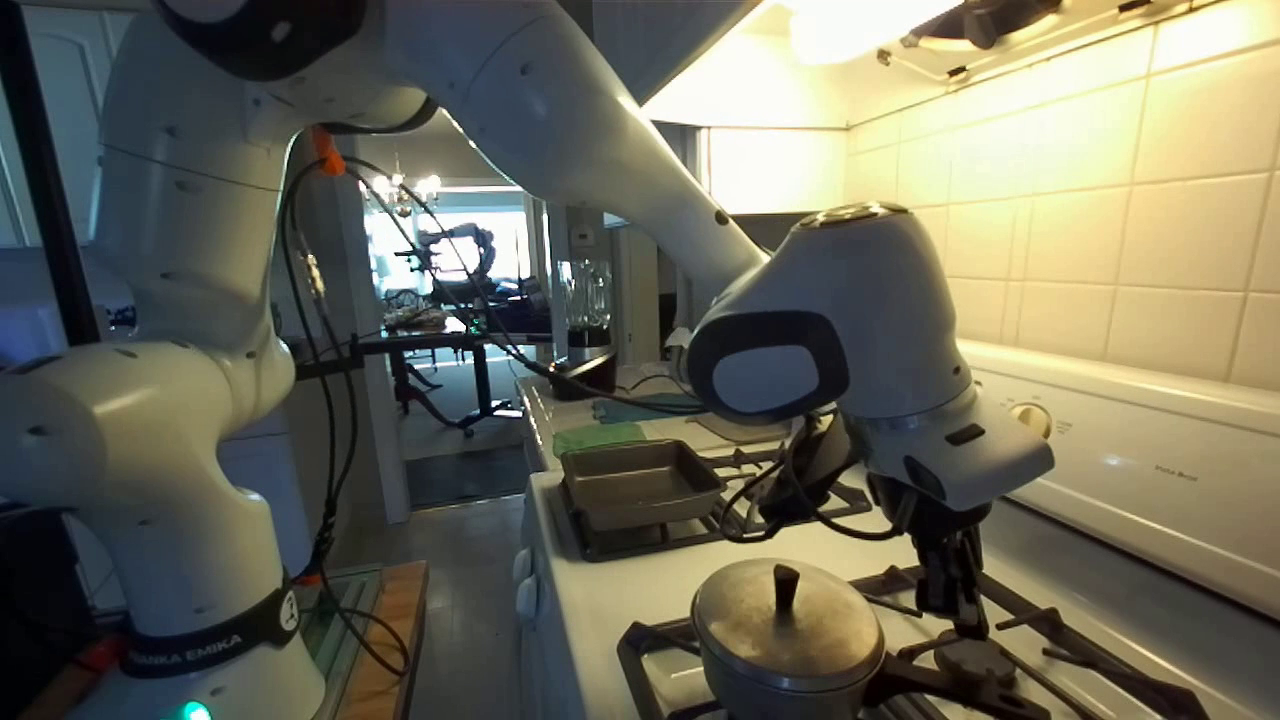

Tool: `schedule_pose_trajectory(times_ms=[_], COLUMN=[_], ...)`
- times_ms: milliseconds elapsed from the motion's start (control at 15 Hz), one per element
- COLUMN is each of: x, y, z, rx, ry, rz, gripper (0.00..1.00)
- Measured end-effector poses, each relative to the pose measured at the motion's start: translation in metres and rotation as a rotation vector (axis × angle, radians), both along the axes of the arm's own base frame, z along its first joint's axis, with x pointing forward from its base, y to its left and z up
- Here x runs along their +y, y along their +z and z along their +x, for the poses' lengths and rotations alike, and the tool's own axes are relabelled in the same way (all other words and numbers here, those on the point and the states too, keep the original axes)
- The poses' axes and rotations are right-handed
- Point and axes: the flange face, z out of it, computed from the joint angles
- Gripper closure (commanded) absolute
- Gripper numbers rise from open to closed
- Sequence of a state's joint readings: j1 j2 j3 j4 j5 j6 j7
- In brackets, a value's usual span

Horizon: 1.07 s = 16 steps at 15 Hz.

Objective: Put the metal lid on the metal pot the move it forward

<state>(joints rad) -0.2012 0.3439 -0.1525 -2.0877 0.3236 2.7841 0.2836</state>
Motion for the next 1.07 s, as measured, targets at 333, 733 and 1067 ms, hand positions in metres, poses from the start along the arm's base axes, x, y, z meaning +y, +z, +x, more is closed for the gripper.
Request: schedule_pose_trajectory(times_ms=[333, 733, 1067], x=[-0.006, -0.012, -0.025], y=[-0.013, -0.015, -0.01], z=[0.012, 0.014, 0.009], rx=[0.001, 0.005, 0.012], ry=[-0.007, -0.009, -0.01], rz=[-0.002, -0.016, -0.047], gripper=[0.73, 0.34, 0.01])
